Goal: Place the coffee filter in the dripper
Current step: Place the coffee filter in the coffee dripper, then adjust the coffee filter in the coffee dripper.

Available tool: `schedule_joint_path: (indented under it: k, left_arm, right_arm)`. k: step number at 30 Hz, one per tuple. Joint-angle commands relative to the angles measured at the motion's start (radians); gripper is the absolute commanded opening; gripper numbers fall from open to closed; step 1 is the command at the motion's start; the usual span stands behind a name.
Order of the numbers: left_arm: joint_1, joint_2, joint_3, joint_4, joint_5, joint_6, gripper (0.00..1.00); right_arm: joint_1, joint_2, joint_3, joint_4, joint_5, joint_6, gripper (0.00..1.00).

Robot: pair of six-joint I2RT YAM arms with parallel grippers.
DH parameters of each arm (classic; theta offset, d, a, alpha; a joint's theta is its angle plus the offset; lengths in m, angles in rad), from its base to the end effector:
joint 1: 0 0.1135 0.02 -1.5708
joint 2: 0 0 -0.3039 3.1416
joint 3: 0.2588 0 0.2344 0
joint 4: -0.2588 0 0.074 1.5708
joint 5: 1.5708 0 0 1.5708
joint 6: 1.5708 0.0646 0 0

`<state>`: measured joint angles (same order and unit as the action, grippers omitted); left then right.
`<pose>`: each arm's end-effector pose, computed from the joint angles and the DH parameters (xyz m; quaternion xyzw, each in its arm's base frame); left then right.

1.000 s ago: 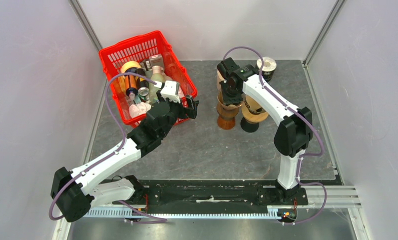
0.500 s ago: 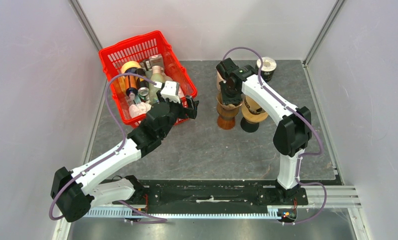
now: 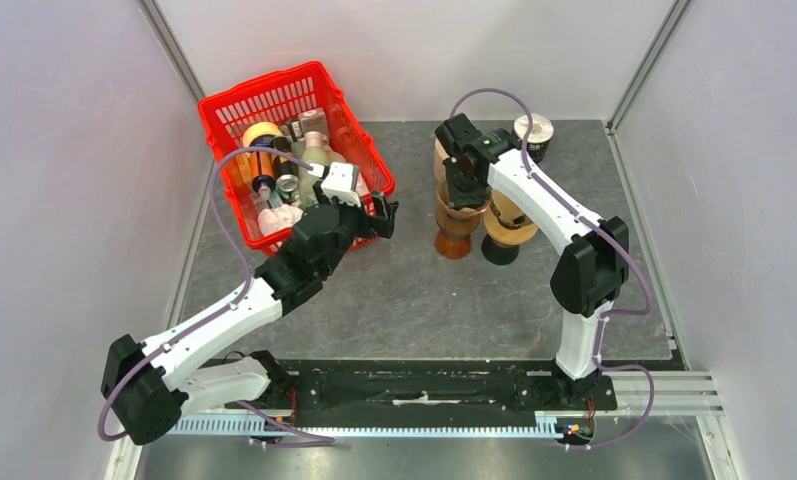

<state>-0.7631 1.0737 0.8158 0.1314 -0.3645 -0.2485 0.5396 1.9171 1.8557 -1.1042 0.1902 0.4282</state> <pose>0.1914 -0.1511 0.3639 0.0719 0.7442 -0.1960 0.6346 0.3556 0.1987 0.3190 -0.0352 0.9747 0.0109 0.2206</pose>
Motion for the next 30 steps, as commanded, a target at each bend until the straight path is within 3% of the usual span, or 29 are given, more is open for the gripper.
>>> schedule_joint_path:
  k: [1, 4, 9, 21, 26, 28, 30]
  left_arm:
    - [0.002, -0.017, -0.012, 0.027, 0.005, 0.014, 0.94]
    - [0.002, -0.021, -0.013, 0.027, 0.006, 0.014, 0.94]
    - [0.002, -0.02, -0.013, 0.027, 0.008, 0.014, 0.94]
    - [0.003, -0.027, -0.009, 0.026, 0.035, -0.003, 0.94]
    - [0.002, -0.031, 0.001, 0.015, 0.075, -0.018, 0.94]
    - [0.002, -0.029, 0.013, -0.008, 0.09, -0.028, 0.94]
    - [0.002, -0.031, 0.025, -0.031, 0.105, -0.038, 0.94]
  right_arm:
    - [0.001, -0.07, 0.049, 0.002, 0.049, 0.01, 0.35]
    - [0.002, -0.078, 0.055, 0.002, 0.049, 0.01, 0.27]
    - [0.002, -0.088, 0.057, 0.002, 0.038, 0.008, 0.23]
    - [0.002, -0.237, 0.082, 0.038, 0.046, -0.037, 0.23]
    - [0.002, -0.459, -0.103, 0.167, 0.145, -0.039, 0.38]
    - [0.001, -0.57, -0.216, 0.243, 0.21, -0.044, 0.5]
    - [0.001, -0.69, -0.344, 0.333, 0.27, -0.067, 0.69]
